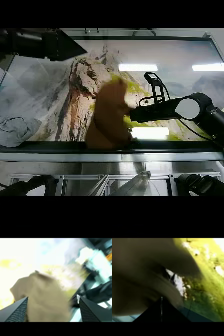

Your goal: Fold the shirts.

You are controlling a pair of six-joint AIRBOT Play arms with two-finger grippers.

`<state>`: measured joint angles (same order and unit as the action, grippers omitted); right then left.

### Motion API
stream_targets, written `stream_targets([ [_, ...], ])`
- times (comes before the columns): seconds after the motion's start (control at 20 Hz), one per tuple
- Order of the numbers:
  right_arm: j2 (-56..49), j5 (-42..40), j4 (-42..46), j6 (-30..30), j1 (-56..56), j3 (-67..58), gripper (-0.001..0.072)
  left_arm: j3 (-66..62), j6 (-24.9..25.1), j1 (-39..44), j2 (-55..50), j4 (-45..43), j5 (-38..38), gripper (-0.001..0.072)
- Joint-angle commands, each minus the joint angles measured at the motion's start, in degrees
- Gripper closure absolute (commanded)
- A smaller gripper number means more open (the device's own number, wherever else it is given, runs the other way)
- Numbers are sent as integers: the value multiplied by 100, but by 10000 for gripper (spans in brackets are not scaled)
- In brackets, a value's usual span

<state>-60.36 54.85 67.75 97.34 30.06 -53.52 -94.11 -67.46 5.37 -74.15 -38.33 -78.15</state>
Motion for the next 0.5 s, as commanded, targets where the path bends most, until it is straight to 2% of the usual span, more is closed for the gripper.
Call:
stream_targets([
  [0.0, -4, 0, -2, 0, 4, 2, 686, 391, -166, 42, 15, -835, -129, -13],
  [0.15, -4, 0, -2, 0, 4, 2, 686, 1001, -297, -407, 15, -861, -634, -12],
  [0.3, -2, 214, -111, -9, 4, 2, 687, 2133, -332, -802, 17, -848, -1095, -11],
  [0.45, -4, 254, -28, -299, -22, 2, 684, 3510, -323, -859, 17, -756, -1137, -10],
])
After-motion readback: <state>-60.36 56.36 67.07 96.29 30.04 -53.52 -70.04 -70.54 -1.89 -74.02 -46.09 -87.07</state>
